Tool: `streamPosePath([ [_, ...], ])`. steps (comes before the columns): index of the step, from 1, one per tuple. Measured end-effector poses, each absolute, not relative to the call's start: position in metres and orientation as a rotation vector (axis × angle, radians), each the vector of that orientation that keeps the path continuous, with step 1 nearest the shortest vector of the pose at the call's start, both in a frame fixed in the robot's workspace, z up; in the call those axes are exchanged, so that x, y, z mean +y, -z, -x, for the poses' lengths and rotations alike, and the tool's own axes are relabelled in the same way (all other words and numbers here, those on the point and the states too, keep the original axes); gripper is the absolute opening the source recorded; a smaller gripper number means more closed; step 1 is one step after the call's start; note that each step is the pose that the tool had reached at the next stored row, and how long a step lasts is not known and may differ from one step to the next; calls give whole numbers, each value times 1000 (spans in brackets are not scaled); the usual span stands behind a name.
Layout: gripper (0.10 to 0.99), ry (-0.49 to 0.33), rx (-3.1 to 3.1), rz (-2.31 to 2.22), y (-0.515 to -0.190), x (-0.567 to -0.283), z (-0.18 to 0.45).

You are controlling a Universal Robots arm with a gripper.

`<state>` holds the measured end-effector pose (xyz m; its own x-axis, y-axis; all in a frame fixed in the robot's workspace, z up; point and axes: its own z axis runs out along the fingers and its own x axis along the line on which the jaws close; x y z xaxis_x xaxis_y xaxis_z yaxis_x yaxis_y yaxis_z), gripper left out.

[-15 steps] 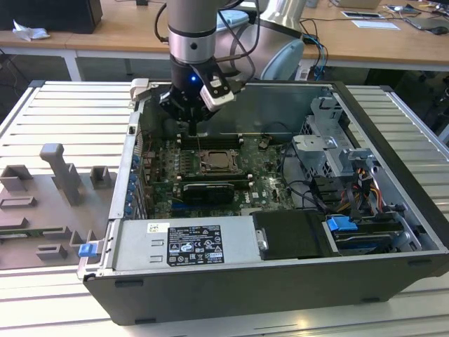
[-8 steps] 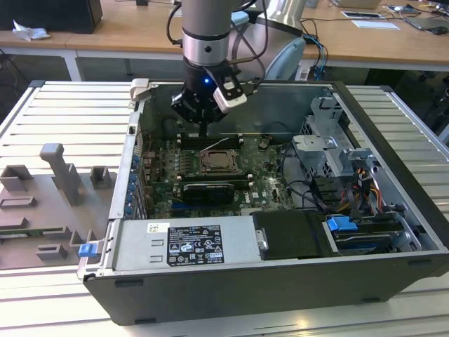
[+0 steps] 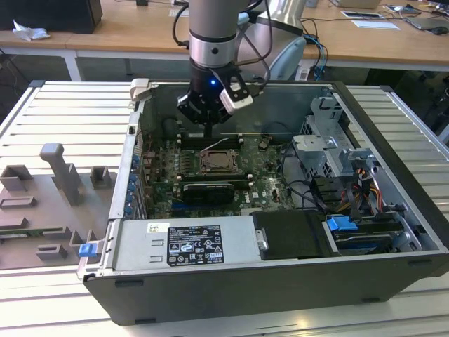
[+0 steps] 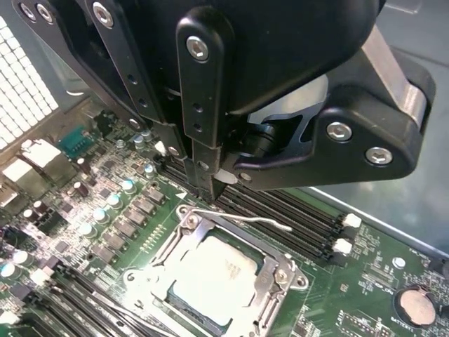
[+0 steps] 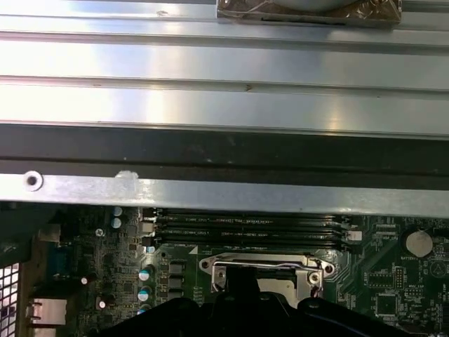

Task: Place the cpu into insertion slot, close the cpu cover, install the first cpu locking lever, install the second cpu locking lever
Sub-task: 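Install the first cpu locking lever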

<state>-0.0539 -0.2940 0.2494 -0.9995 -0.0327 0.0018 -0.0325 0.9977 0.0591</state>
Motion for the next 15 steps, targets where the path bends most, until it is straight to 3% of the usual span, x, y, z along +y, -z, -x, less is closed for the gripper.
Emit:
streamPosePath([
  [6, 106, 102, -3137, -51, -248, -294, 47],
  [11, 106, 176, -3134, -51, -247, -294, 43],
  [15, 106, 185, -3134, -61, -244, -294, 40],
])
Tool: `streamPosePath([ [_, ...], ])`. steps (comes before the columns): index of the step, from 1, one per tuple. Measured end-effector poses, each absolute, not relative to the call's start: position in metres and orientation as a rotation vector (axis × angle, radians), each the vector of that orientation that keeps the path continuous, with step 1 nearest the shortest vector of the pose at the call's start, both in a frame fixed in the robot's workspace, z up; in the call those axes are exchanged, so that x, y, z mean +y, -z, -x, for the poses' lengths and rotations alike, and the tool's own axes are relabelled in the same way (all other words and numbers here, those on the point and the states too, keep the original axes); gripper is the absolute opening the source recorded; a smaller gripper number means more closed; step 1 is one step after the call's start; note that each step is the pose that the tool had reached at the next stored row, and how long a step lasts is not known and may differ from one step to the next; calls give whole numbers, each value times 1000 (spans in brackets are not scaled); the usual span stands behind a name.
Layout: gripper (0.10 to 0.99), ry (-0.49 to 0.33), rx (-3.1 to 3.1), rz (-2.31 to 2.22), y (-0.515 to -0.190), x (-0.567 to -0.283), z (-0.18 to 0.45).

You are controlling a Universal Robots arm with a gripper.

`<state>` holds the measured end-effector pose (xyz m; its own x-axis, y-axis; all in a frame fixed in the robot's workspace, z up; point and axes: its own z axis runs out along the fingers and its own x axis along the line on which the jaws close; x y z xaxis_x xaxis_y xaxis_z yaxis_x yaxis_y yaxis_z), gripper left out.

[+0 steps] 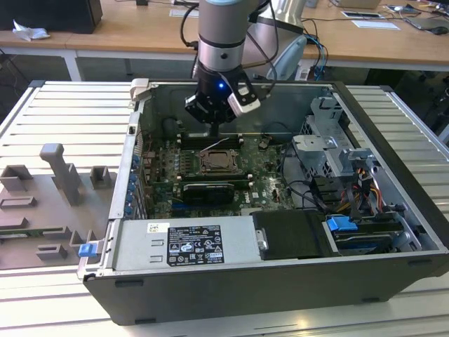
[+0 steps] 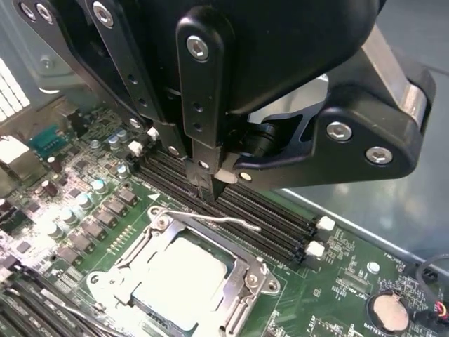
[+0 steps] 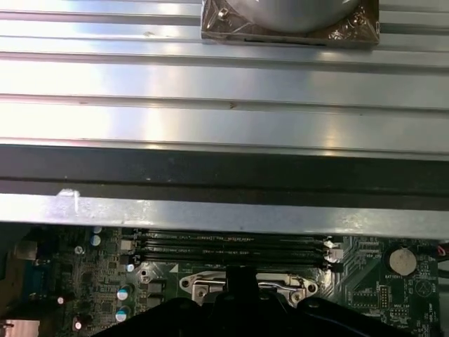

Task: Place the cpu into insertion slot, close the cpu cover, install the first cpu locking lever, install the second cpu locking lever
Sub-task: 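Install the first cpu locking lever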

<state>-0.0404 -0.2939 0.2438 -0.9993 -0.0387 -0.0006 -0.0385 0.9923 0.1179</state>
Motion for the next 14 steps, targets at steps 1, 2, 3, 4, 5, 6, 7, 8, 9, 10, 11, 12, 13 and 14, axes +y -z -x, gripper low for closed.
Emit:
streamPosePath([
  [1, 106, 185, -3133, -82, -243, -294, 40],
  [2, 106, 185, -3132, -110, -242, -294, 40],
  [3, 106, 185, -3131, -124, -242, -294, 40],
  [4, 106, 185, -3131, -138, -240, -294, 40],
  [5, 106, 185, -3131, -138, -239, -294, 40],
  [6, 106, 185, -3131, -139, -239, -294, 40],
  [7, 106, 185, -3131, -139, -238, -294, 40],
  [8, 106, 185, -3131, -139, -238, -294, 40],
  [9, 106, 185, -3131, -139, -237, -294, 40],
  [10, 106, 185, -3131, -139, -237, -294, 40],
  [11, 106, 185, -3131, -139, -236, -294, 40],
  [12, 106, 185, -3131, -139, -236, -294, 40],
  [13, 106, 185, -3131, -139, -235, -294, 40],
  [14, 106, 185, -3131, -139, -234, -294, 40],
])
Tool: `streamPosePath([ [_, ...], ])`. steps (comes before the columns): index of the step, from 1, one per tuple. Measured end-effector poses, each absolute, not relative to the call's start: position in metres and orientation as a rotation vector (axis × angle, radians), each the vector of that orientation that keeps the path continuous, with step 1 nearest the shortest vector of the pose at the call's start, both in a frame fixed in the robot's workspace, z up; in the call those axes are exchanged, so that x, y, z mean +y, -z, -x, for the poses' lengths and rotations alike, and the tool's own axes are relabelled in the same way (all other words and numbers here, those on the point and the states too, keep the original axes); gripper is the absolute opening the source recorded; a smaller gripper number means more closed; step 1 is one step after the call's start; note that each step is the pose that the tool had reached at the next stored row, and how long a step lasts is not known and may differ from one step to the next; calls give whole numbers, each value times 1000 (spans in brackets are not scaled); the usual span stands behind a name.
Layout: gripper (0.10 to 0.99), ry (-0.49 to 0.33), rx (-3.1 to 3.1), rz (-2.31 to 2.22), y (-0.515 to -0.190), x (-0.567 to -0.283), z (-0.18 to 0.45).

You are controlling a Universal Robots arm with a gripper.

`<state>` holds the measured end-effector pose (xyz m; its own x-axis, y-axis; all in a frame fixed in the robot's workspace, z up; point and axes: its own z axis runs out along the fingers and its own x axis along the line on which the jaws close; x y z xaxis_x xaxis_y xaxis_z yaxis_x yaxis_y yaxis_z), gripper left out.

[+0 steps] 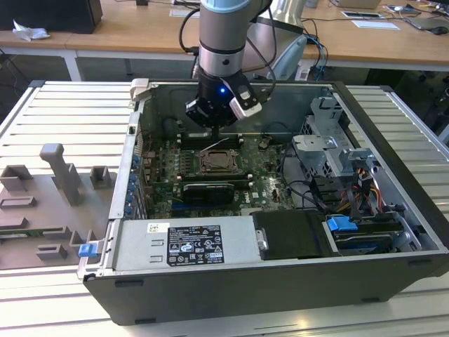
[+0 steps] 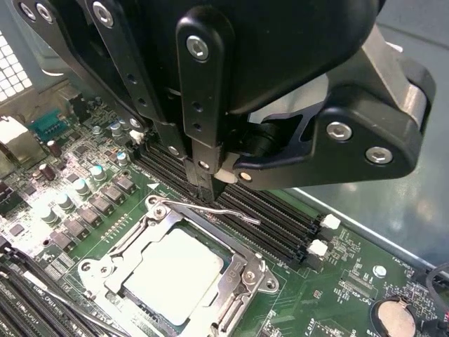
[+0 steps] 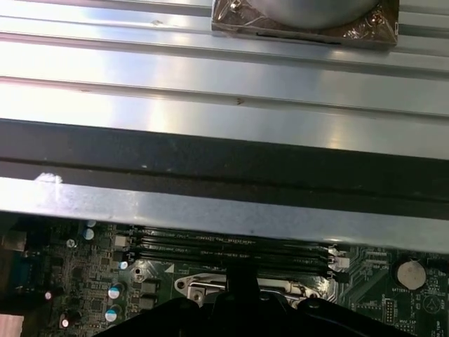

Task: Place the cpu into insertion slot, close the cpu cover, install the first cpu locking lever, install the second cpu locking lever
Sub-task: 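Install the first cpu locking lever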

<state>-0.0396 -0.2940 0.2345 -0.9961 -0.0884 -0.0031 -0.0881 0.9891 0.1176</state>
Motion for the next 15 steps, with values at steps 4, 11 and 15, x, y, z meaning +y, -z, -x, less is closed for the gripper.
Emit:
streamPosePath([
  [4, 106, 185, -3131, -139, -233, -294, 39],
  [11, 106, 185, -3131, -139, -230, -294, 38],
  [15, 106, 194, -3131, -139, -229, -294, 38],
])
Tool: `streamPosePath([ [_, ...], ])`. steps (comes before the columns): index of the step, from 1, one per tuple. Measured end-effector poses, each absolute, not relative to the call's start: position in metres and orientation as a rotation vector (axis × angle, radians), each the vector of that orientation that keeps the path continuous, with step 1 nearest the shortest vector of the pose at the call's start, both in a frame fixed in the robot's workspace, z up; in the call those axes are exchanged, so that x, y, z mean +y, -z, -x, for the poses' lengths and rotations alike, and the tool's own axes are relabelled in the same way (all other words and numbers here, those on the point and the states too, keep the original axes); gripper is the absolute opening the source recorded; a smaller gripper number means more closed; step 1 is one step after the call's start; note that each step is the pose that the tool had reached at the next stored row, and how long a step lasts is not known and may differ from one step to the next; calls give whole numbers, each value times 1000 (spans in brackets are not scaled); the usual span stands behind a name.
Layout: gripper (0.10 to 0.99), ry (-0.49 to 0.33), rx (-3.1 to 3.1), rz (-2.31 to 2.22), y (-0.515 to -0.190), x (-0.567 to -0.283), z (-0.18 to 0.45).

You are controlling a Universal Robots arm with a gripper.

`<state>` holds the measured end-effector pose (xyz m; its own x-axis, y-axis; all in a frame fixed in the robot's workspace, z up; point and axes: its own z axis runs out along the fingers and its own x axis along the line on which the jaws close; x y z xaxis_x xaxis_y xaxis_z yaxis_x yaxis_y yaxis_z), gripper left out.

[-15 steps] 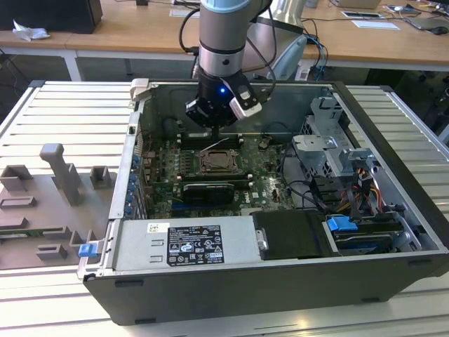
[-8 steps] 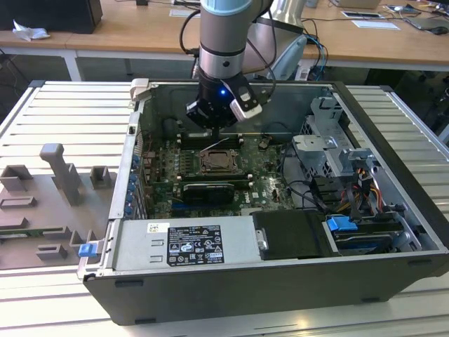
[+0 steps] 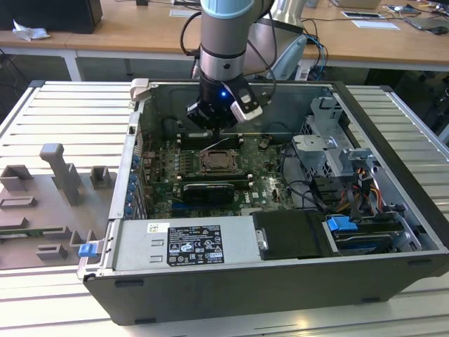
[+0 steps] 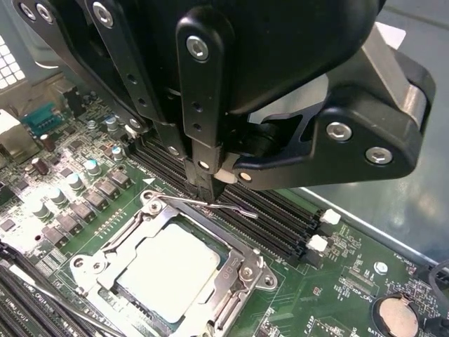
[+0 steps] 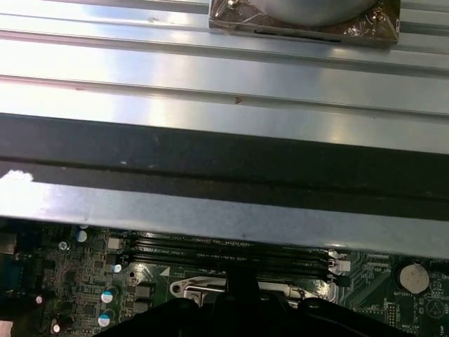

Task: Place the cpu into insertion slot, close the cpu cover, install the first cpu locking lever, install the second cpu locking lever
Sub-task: 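Install the first cpu locking lever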

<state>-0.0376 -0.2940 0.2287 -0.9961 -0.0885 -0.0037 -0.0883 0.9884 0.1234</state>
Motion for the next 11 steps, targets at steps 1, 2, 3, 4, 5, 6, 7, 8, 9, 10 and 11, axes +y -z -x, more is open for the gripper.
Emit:
streamPosePath([
  [1, 106, 196, -3131, -139, -228, -294, 37],
  [2, 106, 200, -3130, -139, -227, -294, 36],
  [3, 106, 201, -3130, -139, -227, -294, 35],
  [4, 106, 201, -3130, -139, -227, -294, 34],
  [5, 106, 202, -3130, -139, -227, -294, 33],
  [6, 106, 202, -3130, -139, -227, -294, 32],
  [7, 106, 202, -3131, -139, -227, -294, 31],
  [8, 106, 202, -3131, -139, -226, -294, 31],
  [9, 106, 202, -3138, -140, -226, -294, 31],
  [10, 106, 202, -3145, -141, -226, -294, 30],
  [11, 106, 202, -3151, -142, -226, -294, 30],
])
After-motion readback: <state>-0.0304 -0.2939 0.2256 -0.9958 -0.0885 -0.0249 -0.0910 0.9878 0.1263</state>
